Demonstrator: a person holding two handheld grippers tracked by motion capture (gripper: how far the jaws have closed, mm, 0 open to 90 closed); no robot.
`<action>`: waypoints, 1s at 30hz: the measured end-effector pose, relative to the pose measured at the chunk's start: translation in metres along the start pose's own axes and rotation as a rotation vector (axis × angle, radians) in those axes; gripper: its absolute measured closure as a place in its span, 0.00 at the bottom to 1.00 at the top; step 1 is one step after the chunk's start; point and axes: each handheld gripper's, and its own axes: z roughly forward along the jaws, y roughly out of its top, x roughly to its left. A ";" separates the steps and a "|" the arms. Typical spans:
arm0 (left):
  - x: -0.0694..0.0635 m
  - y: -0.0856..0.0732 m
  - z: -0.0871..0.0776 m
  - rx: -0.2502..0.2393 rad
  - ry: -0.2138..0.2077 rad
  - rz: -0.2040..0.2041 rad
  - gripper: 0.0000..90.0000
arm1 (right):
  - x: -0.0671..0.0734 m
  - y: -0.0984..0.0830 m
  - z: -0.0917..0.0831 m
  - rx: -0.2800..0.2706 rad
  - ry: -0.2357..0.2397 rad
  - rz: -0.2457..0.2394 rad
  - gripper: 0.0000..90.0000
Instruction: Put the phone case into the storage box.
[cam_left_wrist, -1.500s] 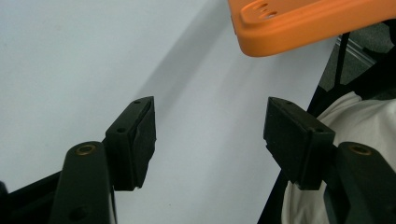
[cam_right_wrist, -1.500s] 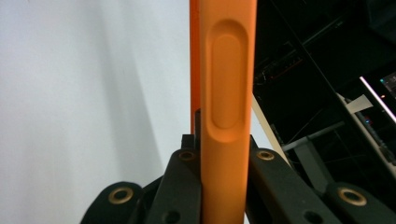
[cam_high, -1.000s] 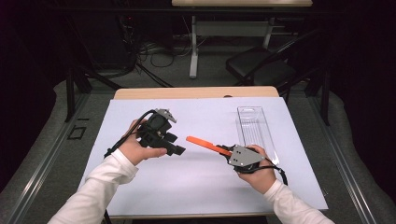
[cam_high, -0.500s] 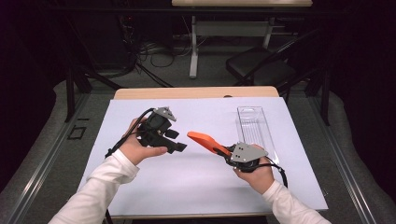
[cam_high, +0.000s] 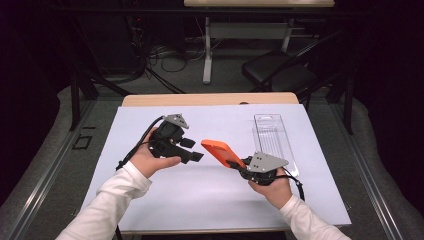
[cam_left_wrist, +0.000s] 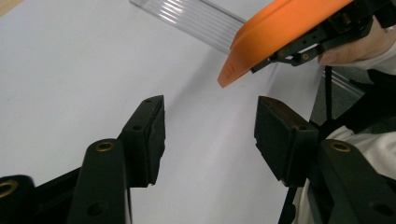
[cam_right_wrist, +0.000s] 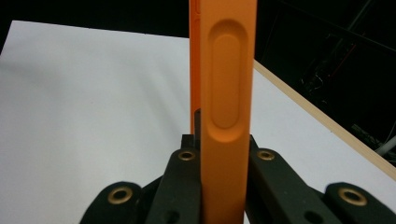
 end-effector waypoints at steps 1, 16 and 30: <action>-0.001 0.000 0.000 -0.008 -0.001 0.013 0.51 | 0.001 0.000 0.000 0.000 0.000 0.000 0.97; -0.004 -0.001 0.002 -0.048 0.012 0.007 0.56 | 0.003 -0.003 0.001 -0.019 0.003 0.035 0.97; -0.006 0.002 0.005 -0.114 0.003 0.008 0.64 | 0.005 -0.005 0.003 -0.026 0.015 0.065 0.97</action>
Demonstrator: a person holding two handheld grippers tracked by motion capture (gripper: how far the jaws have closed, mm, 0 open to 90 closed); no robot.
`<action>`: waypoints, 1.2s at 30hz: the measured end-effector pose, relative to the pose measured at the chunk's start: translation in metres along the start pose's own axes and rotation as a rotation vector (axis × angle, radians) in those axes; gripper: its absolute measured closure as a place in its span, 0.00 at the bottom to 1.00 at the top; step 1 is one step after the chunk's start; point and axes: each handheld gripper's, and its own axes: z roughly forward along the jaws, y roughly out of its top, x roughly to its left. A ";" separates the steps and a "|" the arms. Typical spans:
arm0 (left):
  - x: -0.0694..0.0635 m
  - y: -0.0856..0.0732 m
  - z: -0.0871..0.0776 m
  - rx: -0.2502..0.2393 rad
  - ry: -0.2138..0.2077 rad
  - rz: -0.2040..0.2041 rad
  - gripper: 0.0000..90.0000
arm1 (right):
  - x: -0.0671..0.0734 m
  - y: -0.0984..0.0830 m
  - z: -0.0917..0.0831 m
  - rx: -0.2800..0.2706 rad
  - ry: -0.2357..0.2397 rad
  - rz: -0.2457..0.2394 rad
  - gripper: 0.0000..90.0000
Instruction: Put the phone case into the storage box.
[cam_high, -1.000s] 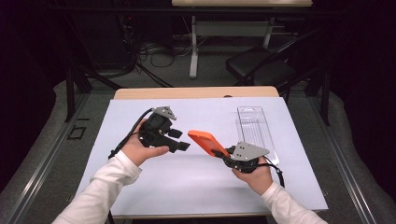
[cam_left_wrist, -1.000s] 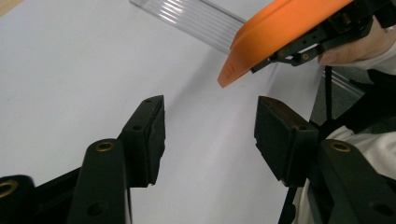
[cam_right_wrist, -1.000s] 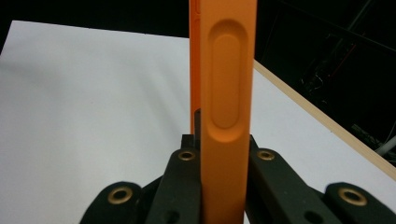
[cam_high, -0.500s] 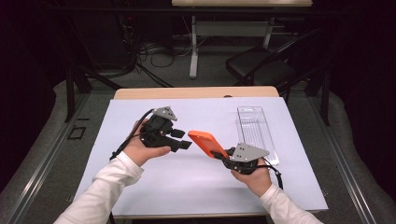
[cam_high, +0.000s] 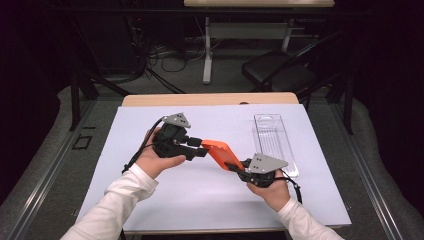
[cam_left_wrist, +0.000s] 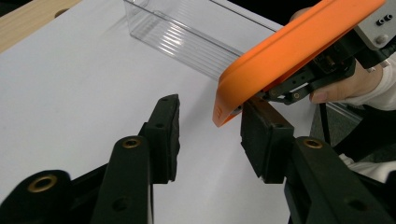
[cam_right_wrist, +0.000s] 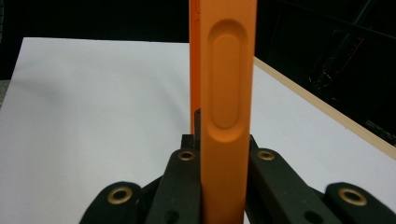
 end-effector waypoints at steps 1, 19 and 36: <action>0.000 0.000 0.000 0.000 0.000 0.000 0.65 | 0.000 0.000 0.000 0.001 0.000 0.000 0.97; -0.004 0.002 0.006 -0.008 0.012 0.015 0.75 | 0.002 0.000 0.001 -0.001 0.012 0.002 0.97; -0.005 0.001 0.009 -0.010 -0.010 0.034 0.86 | 0.001 -0.001 0.002 0.005 0.028 0.013 0.97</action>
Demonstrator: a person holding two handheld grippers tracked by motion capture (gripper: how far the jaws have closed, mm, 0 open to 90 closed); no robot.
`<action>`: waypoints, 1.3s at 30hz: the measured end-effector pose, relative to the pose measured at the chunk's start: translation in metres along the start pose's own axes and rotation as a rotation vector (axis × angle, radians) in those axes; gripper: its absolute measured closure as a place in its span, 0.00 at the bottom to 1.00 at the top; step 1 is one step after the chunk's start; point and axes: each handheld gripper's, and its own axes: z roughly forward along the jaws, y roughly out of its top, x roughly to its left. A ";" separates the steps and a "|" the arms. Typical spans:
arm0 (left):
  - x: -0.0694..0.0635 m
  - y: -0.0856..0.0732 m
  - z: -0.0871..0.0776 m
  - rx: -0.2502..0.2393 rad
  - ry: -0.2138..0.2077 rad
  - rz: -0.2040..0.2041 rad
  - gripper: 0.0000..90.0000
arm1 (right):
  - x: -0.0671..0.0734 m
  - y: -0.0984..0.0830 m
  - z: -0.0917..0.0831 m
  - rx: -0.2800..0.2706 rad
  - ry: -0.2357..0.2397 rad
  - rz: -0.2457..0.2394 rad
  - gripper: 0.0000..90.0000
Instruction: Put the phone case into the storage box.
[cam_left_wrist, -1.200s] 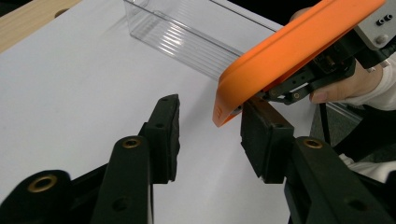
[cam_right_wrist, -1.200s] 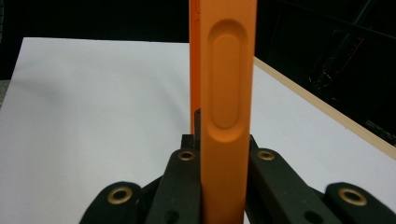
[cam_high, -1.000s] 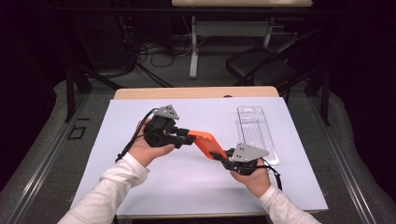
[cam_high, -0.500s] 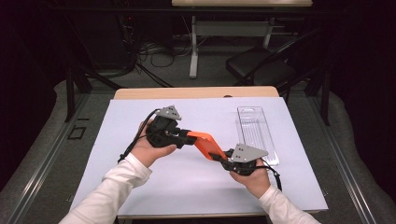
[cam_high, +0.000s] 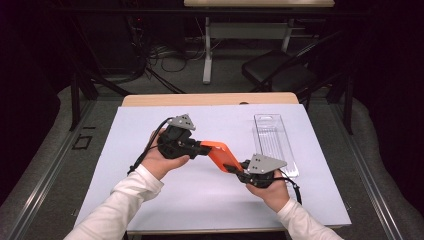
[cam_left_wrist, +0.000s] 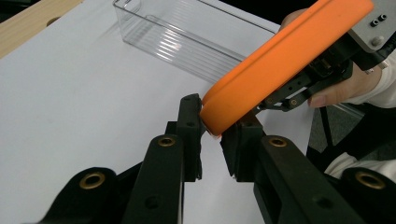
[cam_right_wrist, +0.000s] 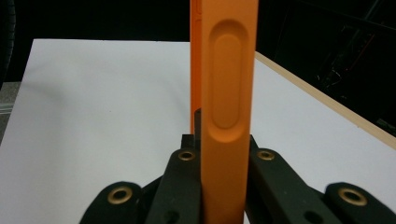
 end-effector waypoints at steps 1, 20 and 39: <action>0.000 0.000 0.000 0.000 0.000 0.000 0.87 | 0.000 0.000 0.000 0.001 0.003 0.002 0.97; 0.002 -0.003 -0.001 -0.014 -0.019 -0.065 0.91 | -0.001 -0.001 0.001 0.000 0.019 0.009 0.97; 0.002 -0.003 0.002 -0.013 -0.028 -0.105 0.92 | -0.002 0.000 0.000 0.011 0.024 0.034 0.96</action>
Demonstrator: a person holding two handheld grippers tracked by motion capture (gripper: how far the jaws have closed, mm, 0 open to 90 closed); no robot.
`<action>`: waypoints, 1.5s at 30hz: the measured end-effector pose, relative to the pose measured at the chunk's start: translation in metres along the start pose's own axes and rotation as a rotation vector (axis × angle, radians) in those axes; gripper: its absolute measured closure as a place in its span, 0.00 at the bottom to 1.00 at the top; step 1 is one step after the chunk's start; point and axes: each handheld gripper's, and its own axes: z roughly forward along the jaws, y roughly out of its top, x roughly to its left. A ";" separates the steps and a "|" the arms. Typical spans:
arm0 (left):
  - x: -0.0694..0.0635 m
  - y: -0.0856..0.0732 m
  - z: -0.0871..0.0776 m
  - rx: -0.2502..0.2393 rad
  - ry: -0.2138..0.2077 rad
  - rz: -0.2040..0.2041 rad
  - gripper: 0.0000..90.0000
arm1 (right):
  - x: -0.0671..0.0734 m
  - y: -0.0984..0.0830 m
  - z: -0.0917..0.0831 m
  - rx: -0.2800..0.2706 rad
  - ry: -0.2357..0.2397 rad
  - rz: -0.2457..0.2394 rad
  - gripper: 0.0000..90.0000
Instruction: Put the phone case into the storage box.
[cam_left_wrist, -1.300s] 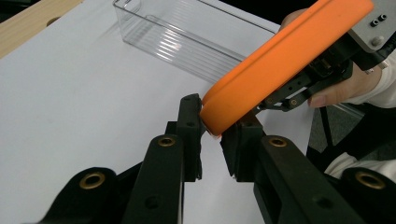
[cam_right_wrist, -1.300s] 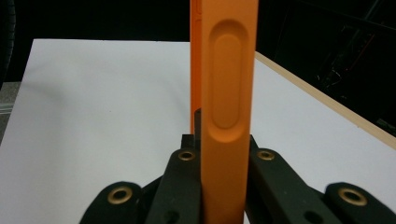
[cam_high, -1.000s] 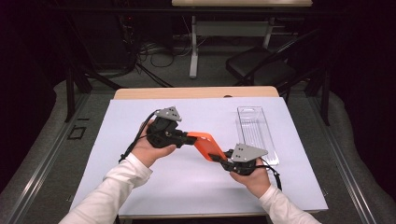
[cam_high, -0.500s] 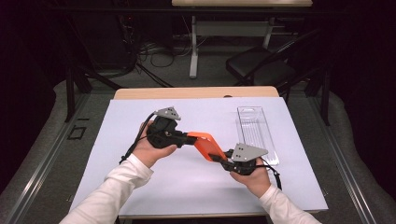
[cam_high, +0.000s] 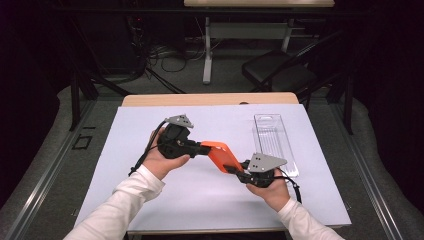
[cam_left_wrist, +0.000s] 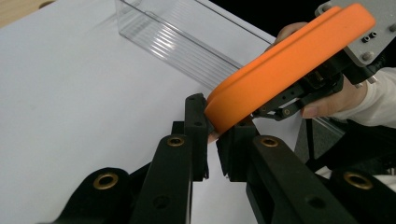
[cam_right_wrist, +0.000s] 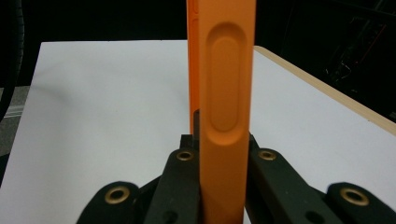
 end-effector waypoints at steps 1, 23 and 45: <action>0.000 0.000 0.000 0.007 -0.001 -0.002 0.92 | 0.000 0.000 0.000 0.000 0.002 -0.002 0.95; 0.002 0.001 0.001 0.017 0.011 -0.094 0.92 | 0.001 0.002 0.000 -0.012 -0.029 -0.017 0.73; 0.006 -0.001 0.002 0.051 0.054 -0.213 0.92 | -0.001 0.007 -0.002 -0.023 -0.092 0.028 0.48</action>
